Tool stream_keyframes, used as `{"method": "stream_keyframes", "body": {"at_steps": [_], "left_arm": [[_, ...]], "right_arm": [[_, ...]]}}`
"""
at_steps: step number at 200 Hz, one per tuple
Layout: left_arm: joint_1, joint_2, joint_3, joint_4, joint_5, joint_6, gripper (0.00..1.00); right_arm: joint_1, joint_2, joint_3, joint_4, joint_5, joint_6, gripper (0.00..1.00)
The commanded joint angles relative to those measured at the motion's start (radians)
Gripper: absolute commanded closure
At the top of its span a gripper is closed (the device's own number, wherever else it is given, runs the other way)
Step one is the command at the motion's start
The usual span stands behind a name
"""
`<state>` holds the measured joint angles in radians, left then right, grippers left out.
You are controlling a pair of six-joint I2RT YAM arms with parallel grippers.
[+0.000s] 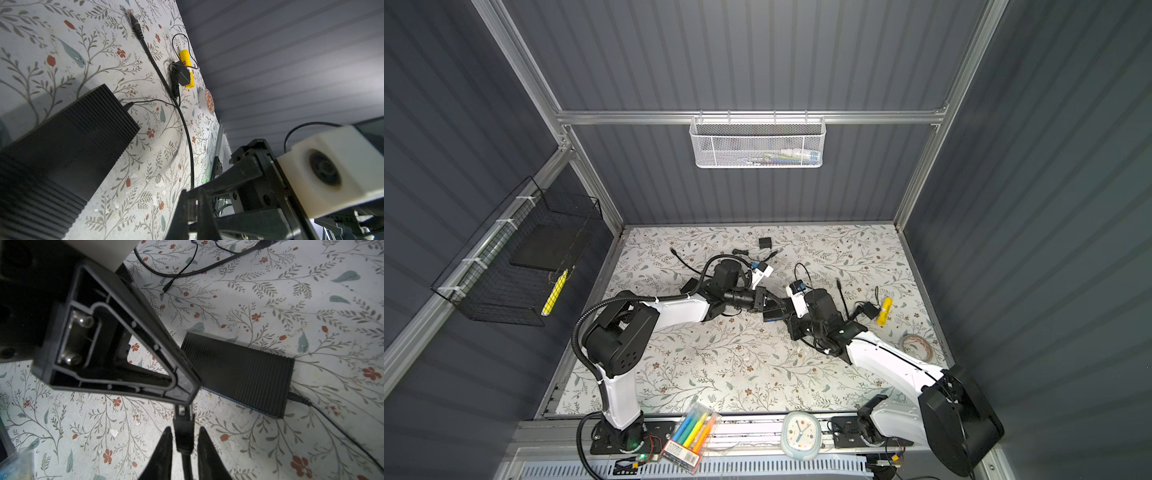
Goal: Insert the plug into the switch port
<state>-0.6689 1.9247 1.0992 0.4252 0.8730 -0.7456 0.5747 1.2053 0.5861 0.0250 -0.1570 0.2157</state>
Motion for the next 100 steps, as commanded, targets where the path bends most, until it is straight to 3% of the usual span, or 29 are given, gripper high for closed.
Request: {"method": "stream_keyframes", "body": {"at_steps": [1, 100], "left_arm": [[-0.002, 0.024, 0.005, 0.013, 0.018, -0.005, 1.0], [-0.002, 0.02, -0.006, 0.038, 0.022, -0.021, 1.0]], "right_arm": [[-0.004, 0.009, 0.025, 0.025, 0.0, -0.009, 0.79], [-0.003, 0.031, 0.024, 0.028, -0.005, -0.006, 0.99]]}}
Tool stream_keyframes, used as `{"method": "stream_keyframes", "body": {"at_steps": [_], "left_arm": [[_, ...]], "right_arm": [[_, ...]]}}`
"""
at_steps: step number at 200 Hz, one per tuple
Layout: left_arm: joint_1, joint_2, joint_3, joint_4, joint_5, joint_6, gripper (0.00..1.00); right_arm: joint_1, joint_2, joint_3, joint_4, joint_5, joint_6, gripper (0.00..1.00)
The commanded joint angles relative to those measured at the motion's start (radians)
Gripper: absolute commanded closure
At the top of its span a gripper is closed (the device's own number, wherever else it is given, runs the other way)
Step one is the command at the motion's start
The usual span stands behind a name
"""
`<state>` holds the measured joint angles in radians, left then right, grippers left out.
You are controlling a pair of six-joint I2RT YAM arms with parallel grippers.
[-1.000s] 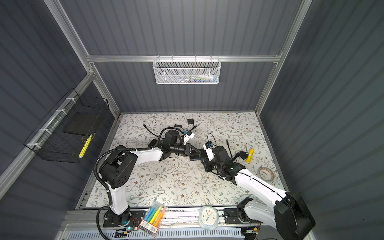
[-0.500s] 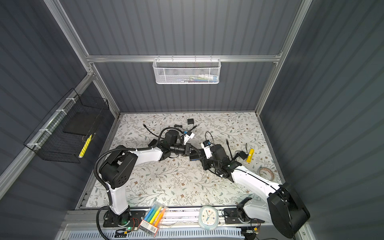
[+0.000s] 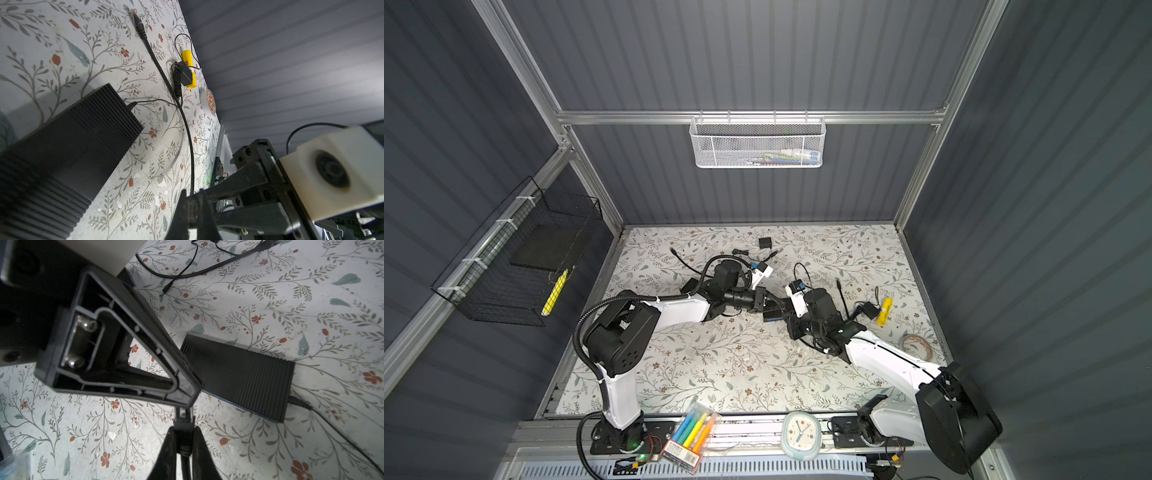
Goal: Insert the plug into the switch port
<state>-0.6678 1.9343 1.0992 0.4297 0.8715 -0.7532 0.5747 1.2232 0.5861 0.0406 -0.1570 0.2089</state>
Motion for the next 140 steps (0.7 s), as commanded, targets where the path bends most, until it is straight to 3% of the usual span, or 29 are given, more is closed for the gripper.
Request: {"method": "stream_keyframes", "body": {"at_steps": [1, 11, 30, 55, 101, 140], "left_arm": [[-0.003, 0.012, -0.006, 0.033, 0.022, -0.013, 1.0], [-0.003, 0.01, -0.007, 0.035, 0.02, -0.017, 0.98], [0.005, -0.001, -0.007, 0.017, 0.004, -0.002, 0.71], [0.048, -0.027, 0.035, -0.113, -0.039, 0.09, 0.48], [0.087, 0.026, 0.28, -0.459, -0.16, 0.365, 0.44], [0.085, 0.16, 0.459, -0.574, -0.23, 0.456, 0.45]], "right_arm": [[-0.003, 0.014, 0.024, 0.012, -0.005, 0.001, 0.99], [-0.004, 0.018, 0.024, 0.005, -0.005, -0.002, 1.0], [-0.004, 0.017, 0.029, -0.025, -0.005, -0.005, 1.0], [-0.003, 0.018, 0.024, -0.097, 0.025, 0.008, 1.0], [-0.003, 0.104, 0.043, -0.235, 0.052, 0.049, 1.0], [0.001, 0.204, 0.113, -0.287, 0.088, 0.057, 1.0]]}}
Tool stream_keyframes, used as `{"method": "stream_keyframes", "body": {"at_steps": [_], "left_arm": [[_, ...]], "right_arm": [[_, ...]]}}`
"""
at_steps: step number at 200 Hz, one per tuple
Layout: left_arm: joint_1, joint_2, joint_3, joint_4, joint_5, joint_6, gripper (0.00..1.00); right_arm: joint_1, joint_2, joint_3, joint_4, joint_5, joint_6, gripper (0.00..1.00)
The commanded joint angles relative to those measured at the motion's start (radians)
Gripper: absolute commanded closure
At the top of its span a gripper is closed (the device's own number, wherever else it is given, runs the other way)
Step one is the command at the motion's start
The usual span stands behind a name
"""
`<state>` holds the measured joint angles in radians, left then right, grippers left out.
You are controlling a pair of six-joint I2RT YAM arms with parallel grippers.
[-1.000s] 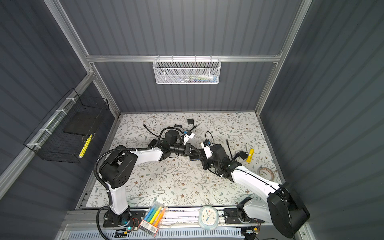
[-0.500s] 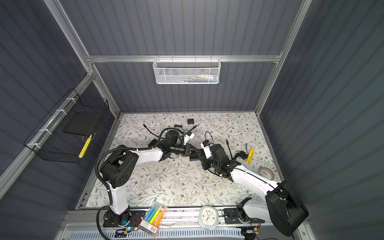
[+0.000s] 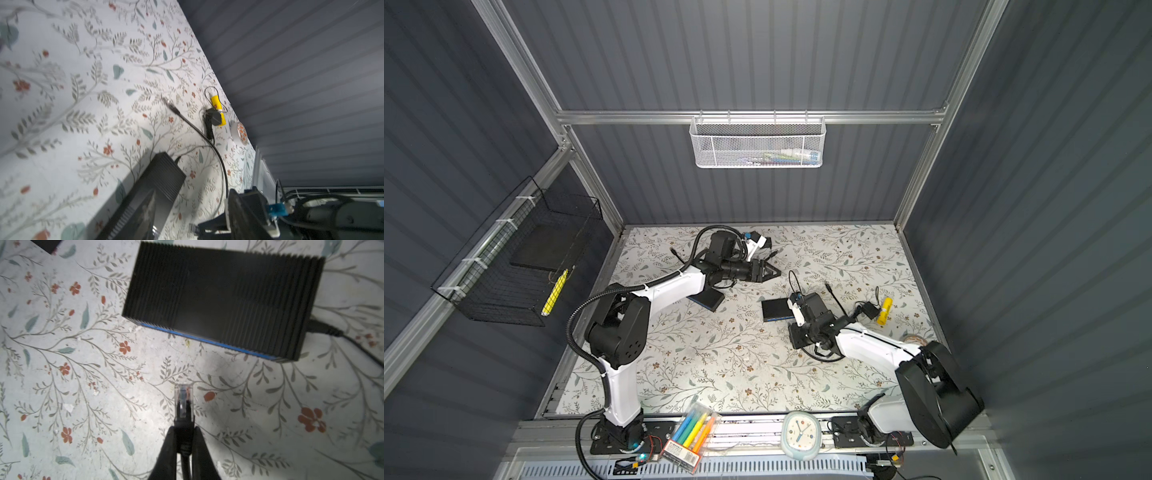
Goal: Insert the plug into the switch port
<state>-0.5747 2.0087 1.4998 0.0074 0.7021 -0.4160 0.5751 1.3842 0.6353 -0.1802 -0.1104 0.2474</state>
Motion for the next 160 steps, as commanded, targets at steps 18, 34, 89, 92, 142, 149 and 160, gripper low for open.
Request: {"method": "stream_keyframes", "body": {"at_steps": [18, 34, 89, 92, 142, 149, 160], "left_arm": [[-0.01, 0.138, 0.111, -0.189, -0.07, 0.145, 0.46], [-0.015, 0.181, 0.142, -0.215, -0.076, 0.167, 0.46], [-0.017, 0.28, 0.2, -0.257, -0.037, 0.196, 0.48], [-0.017, 0.283, 0.202, -0.259, -0.035, 0.198, 0.47], [-0.022, 0.323, 0.226, -0.252, 0.005, 0.195, 0.49], [-0.025, 0.326, 0.223, -0.249, 0.009, 0.194, 0.5], [-0.028, 0.33, 0.215, -0.247, 0.016, 0.194, 0.5]], "right_arm": [[0.003, 0.09, 0.102, -0.092, 0.07, 0.015, 1.0], [0.002, 0.122, 0.127, -0.099, 0.084, 0.015, 1.0], [0.003, 0.198, 0.18, -0.117, 0.095, 0.015, 1.0], [0.003, 0.201, 0.18, -0.118, 0.094, 0.015, 1.0], [0.003, 0.238, 0.217, -0.133, 0.097, 0.015, 1.0], [0.002, 0.242, 0.22, -0.133, 0.099, 0.016, 1.0], [0.0, 0.248, 0.223, -0.135, 0.103, 0.019, 1.0]]}}
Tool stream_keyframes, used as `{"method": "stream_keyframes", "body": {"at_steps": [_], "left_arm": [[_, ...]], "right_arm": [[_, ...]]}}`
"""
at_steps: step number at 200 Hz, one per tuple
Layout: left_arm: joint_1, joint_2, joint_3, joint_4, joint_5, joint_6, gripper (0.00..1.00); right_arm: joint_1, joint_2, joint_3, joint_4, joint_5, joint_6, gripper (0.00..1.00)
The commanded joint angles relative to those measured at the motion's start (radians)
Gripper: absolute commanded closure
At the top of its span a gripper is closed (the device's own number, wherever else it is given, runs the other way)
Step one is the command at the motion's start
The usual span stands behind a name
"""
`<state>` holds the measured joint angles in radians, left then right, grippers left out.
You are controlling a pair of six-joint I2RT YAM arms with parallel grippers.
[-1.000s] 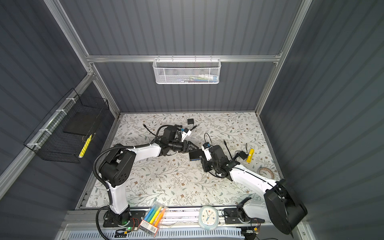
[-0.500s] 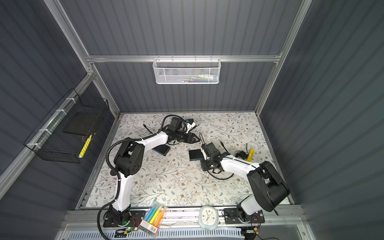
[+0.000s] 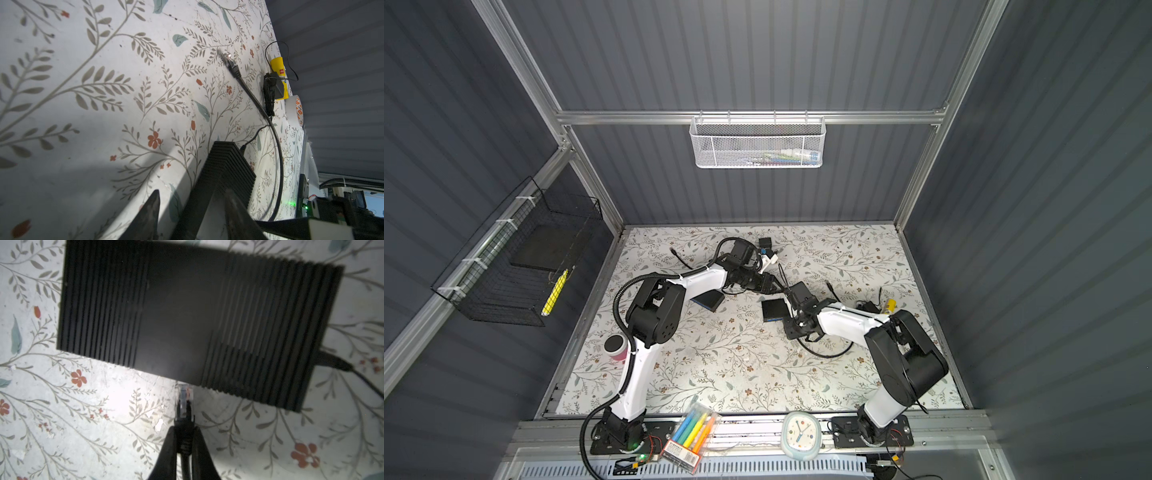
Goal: Insert the plug into the switch port
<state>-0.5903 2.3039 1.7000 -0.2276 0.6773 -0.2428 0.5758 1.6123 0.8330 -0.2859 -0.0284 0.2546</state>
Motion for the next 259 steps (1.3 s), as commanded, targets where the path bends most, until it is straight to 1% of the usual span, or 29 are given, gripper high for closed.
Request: {"method": "stream_keyframes", "body": {"at_steps": [1, 55, 164, 207, 259], "left_arm": [[-0.012, 0.035, 0.014, -0.011, 0.042, 0.021, 0.5], [-0.023, 0.057, -0.016, -0.006, 0.065, 0.02, 0.54], [-0.046, 0.058, -0.074, 0.037, 0.066, -0.01, 0.63], [-0.046, 0.052, -0.087, 0.025, 0.053, 0.008, 0.64], [-0.045, 0.056, -0.079, 0.022, 0.047, 0.007, 0.64]], "right_arm": [[-0.002, 0.021, 0.027, -0.029, 0.021, 0.012, 1.0], [-0.003, 0.047, 0.043, -0.024, 0.012, 0.02, 1.0], [-0.011, 0.024, 0.061, -0.042, 0.031, 0.028, 1.0], [-0.033, -0.003, 0.048, -0.064, 0.05, 0.025, 1.0], [-0.041, -0.015, 0.049, -0.056, 0.022, 0.024, 1.0]]}}
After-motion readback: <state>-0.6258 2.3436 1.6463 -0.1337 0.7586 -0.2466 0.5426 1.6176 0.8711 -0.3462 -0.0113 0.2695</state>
